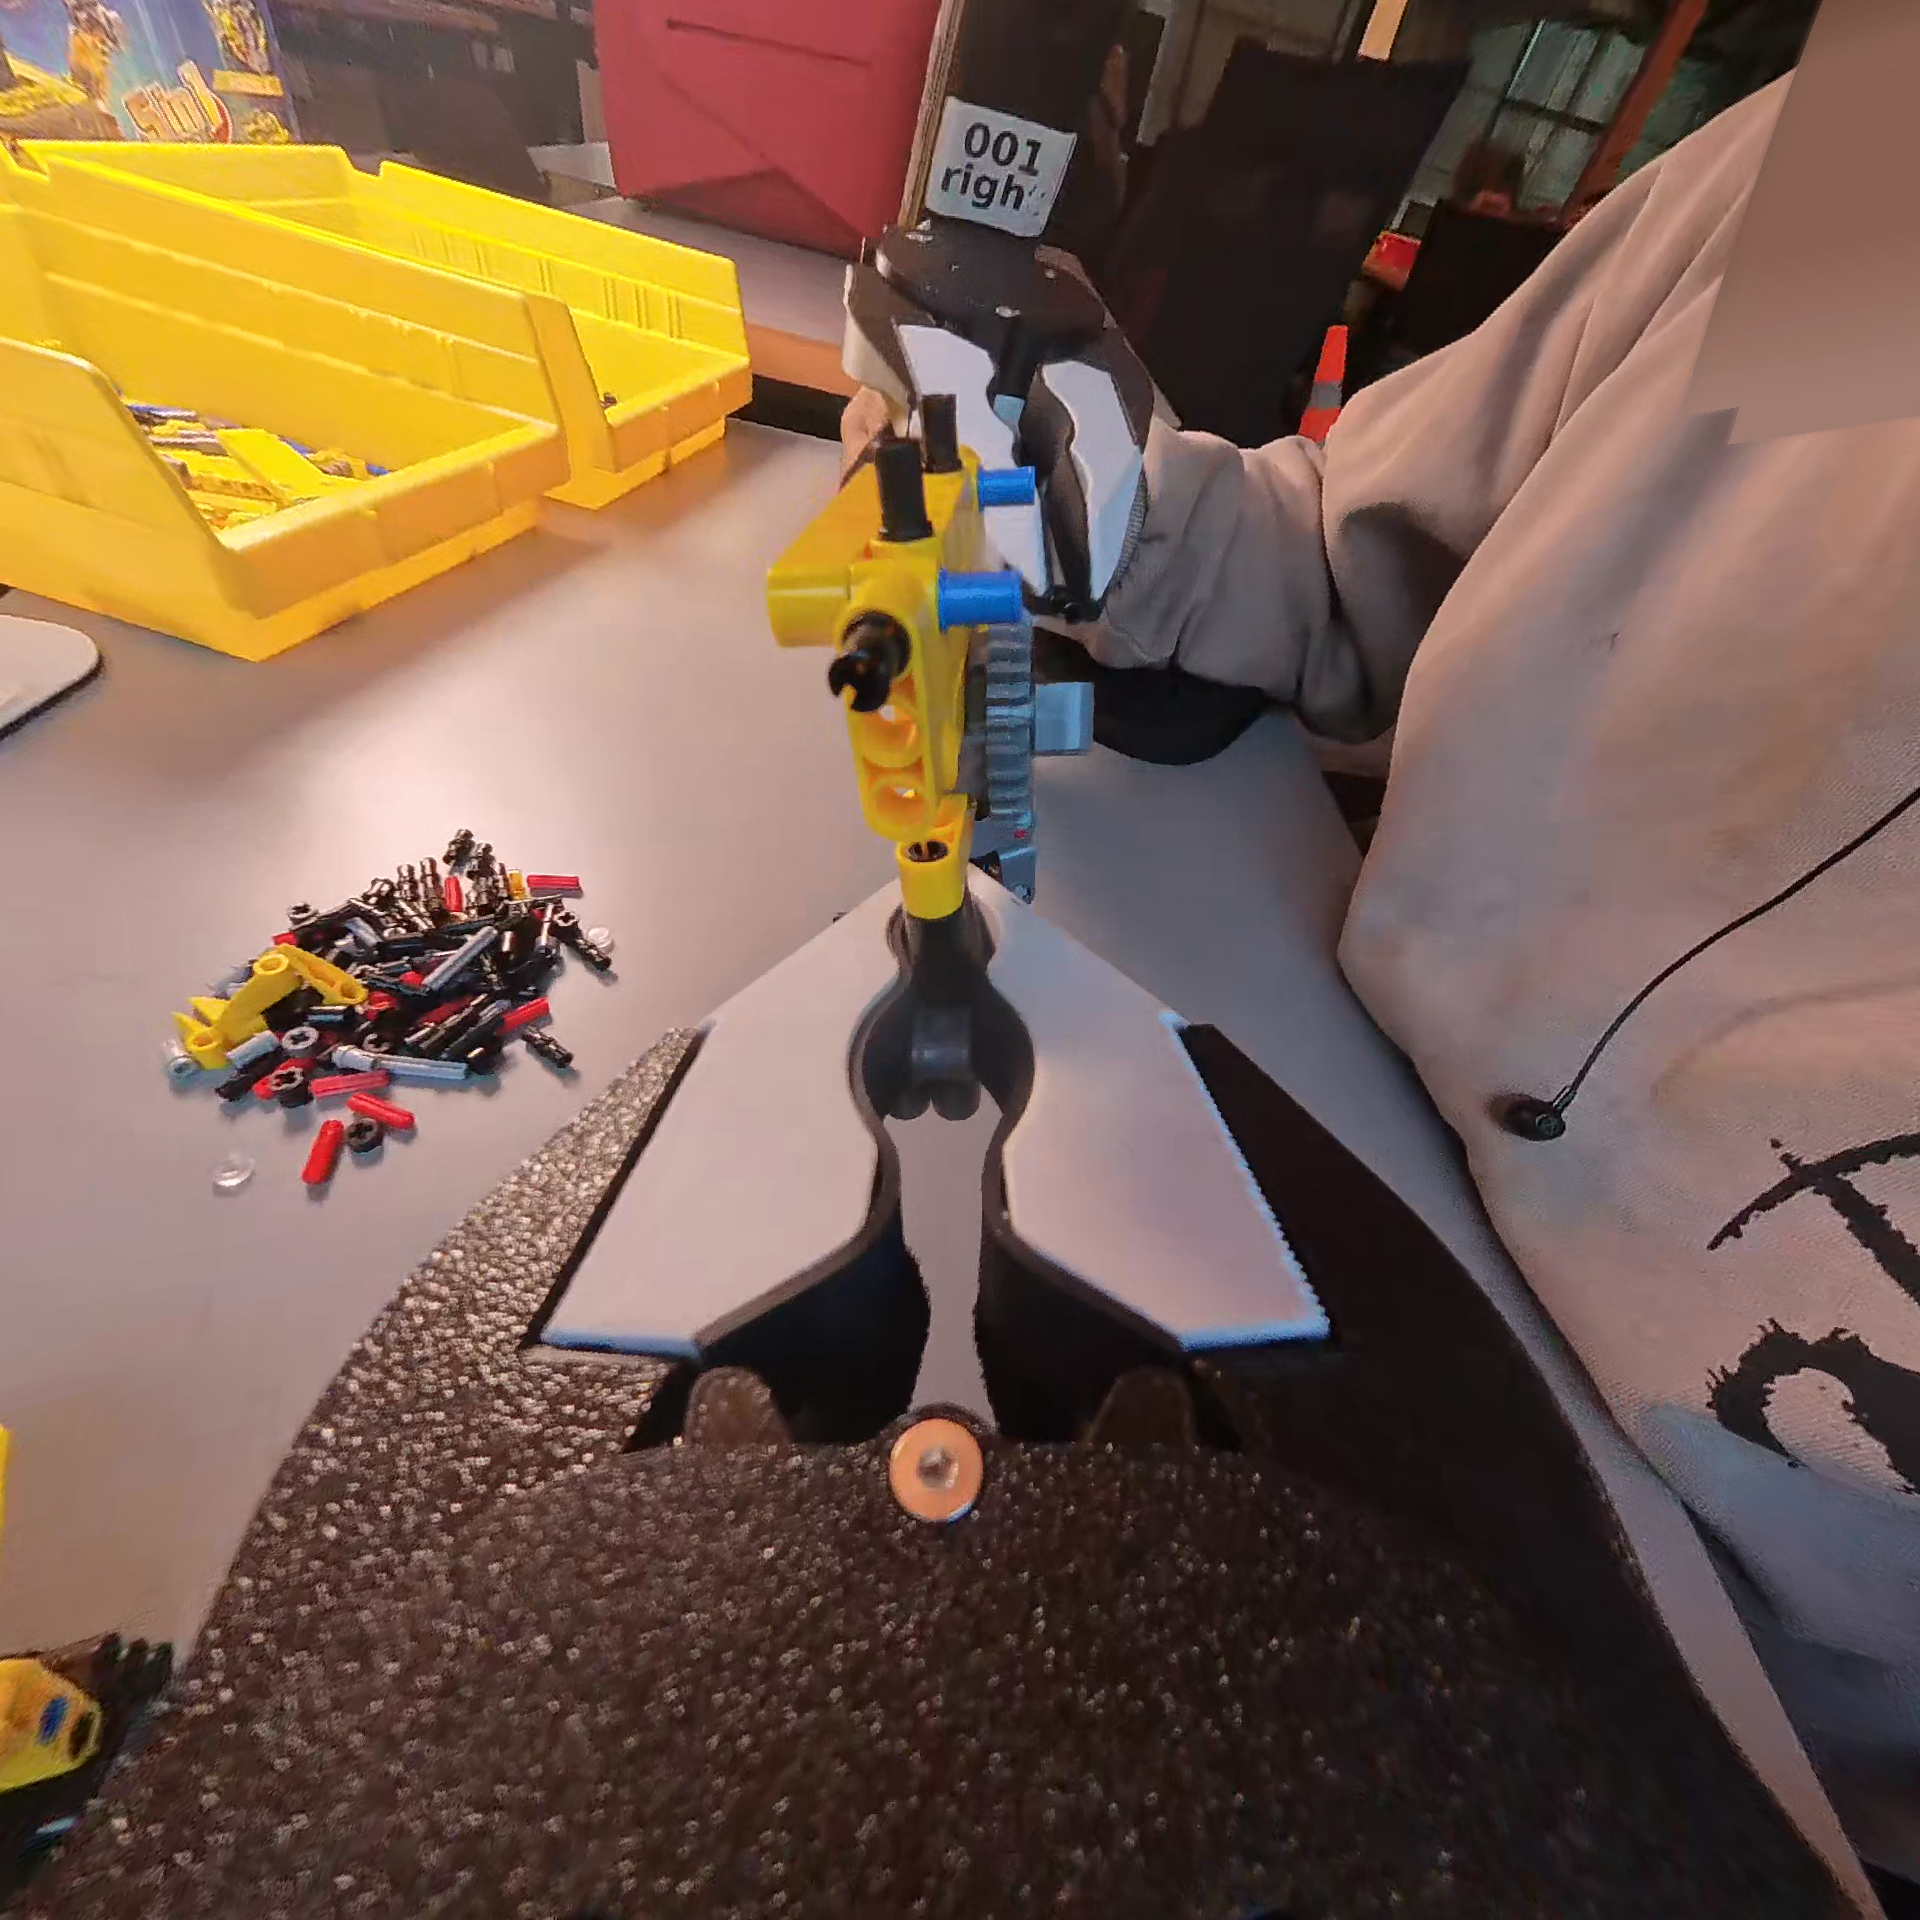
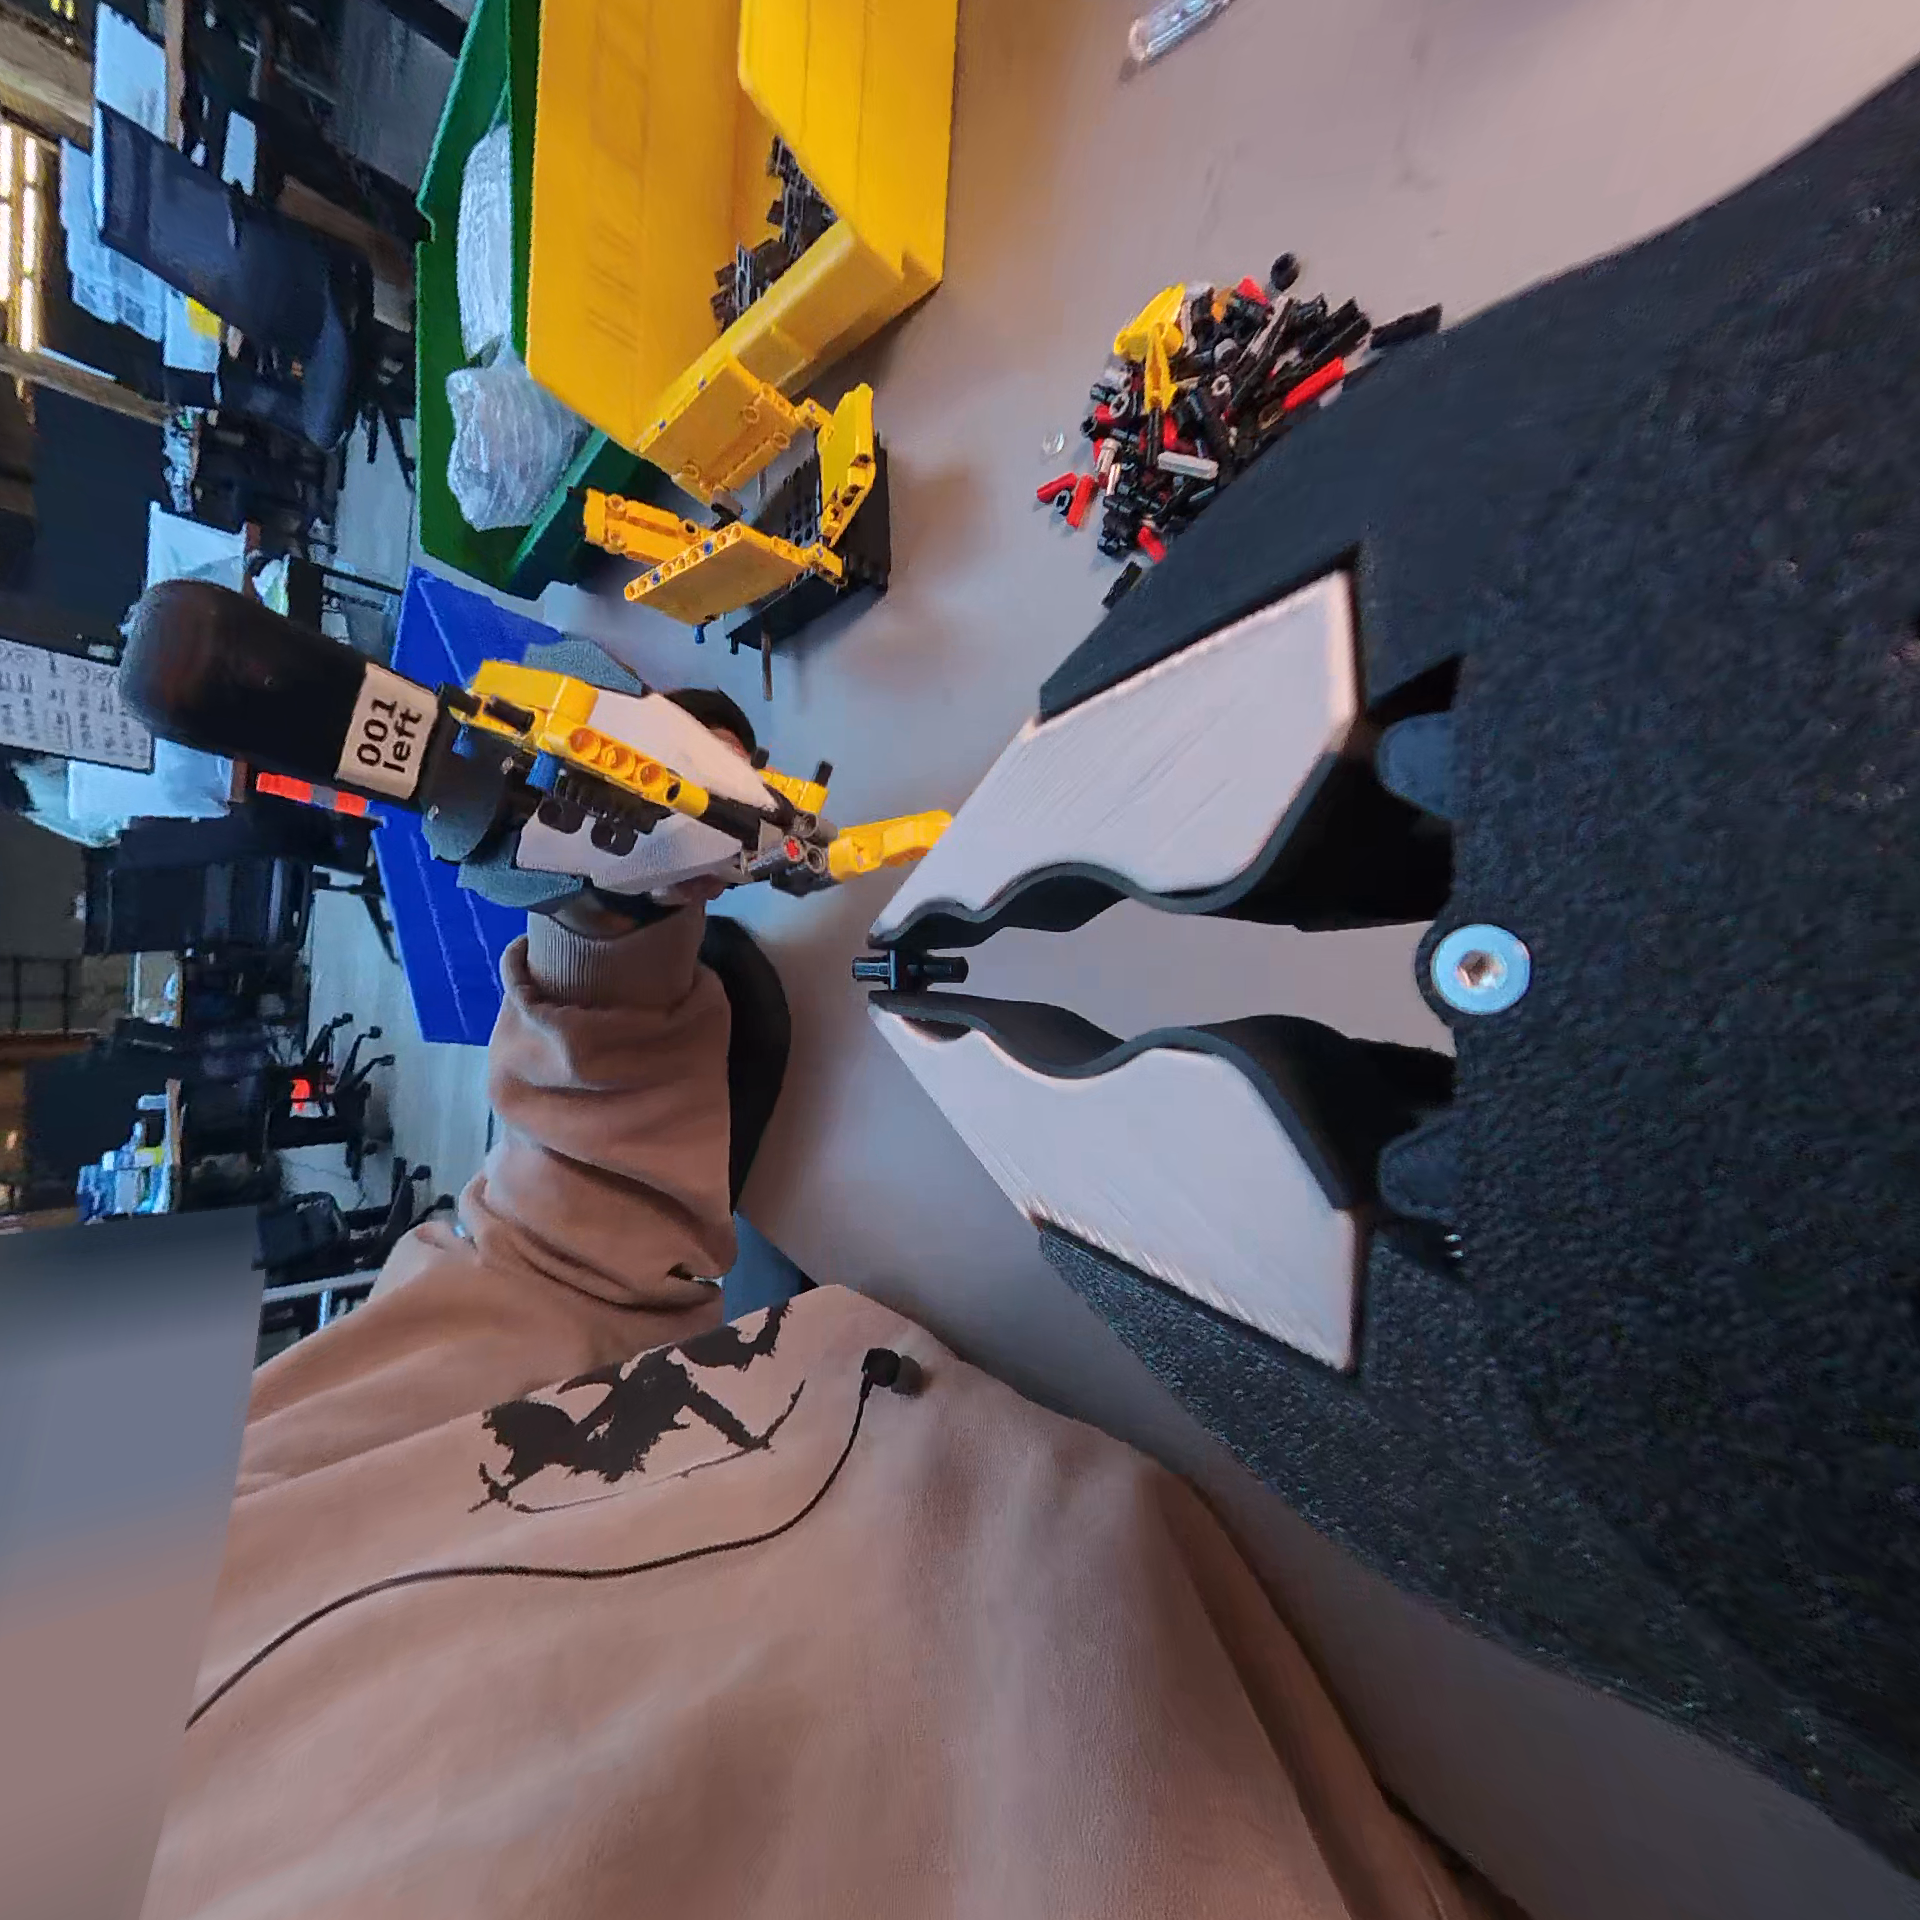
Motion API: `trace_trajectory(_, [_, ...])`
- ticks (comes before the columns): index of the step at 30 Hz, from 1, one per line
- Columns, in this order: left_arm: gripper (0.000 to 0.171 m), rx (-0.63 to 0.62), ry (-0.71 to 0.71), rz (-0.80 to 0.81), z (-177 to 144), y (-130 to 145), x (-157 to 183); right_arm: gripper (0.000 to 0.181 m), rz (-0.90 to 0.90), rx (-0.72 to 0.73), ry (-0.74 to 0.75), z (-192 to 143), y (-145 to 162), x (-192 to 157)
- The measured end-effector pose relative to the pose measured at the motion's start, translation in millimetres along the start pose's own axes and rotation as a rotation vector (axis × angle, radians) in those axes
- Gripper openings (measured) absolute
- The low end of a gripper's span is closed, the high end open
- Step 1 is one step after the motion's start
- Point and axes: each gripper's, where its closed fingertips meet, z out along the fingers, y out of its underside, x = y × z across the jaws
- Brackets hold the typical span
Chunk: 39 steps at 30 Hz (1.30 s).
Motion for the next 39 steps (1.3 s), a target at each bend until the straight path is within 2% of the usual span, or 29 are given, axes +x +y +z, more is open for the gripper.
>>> trace_trajectory(5, [0.000, 0.045, 0.010, -0.077, 2.2, -3.8, -4.3, 0.007, 0.077, -0.020, 0.165, 5.3, 19.4, 36.1])
trace_trajectory(11, [0.000, -0.019, -0.042, -0.110, 4.3, 7.3, -13.2, 0.007, 0.127, 0.092, 0.151, 10.6, 8.8, 38.7])
trace_trajectory(15, [0.000, -0.047, -0.089, -0.154, 10.1, 14.9, -22.0, 0.007, 0.294, 0.124, 0.240, 10.6, 14.5, 64.4])
trace_trajectory(17, [0.000, -0.050, -0.109, -0.185, 10.6, 16.9, -26.8, 0.007, 0.388, 0.078, 0.341, 10.6, 30.5, 88.5])
trace_trajectory(19, [0.000, -0.045, -0.138, -0.203, 8.5, 17.2, -32.3, 0.007, 0.387, 0.004, 0.433, 10.6, 47.2, 108.6])
trace_trajectory(22, [0.000, -0.036, -0.205, -0.217, 1.3, 16.5, -43.3, 0.007, 0.270, -0.124, 0.555, 7.4, 66.4, 129.6])
trace_trajectory(24, [0.000, -0.036, -0.233, -0.226, -2.4, 17.8, -48.6, 0.007, 0.114, -0.214, 0.670, -2.5, 75.1, 141.1])
trace_trajectory(27, [0.001, -0.030, -0.247, -0.254, -4.5, 19.1, -52.6, 0.007, -0.251, -0.379, 0.924, -38.2, 69.7, 160.2])
trace_trajectory(29, [0.001, -0.037, -0.265, -0.253, -4.6, 21.4, -55.6, 0.006, -0.488, -0.463, 1.113, -72.2, 50.6, 171.8])
trace_trajectory(30, [0.001, -0.039, -0.268, -0.252, -4.5, 21.7, -56.1, 0.006, -0.551, -0.479, 1.193, -89.4, 40.7, 176.3])
trace_trajectory(35, [0.001, -0.019, -0.293, -0.244, -7.1, 18.0, -59.0, 0.006, -0.604, -0.444, 1.511, -182.0, 12.2, 187.7])
trace_trajectory(39, [0.001, -0.021, -0.296, -0.247, -7.1, 19.1, -59.9, 0.007, -0.514, -0.419, 1.670, -252.6, 8.6, 188.3])
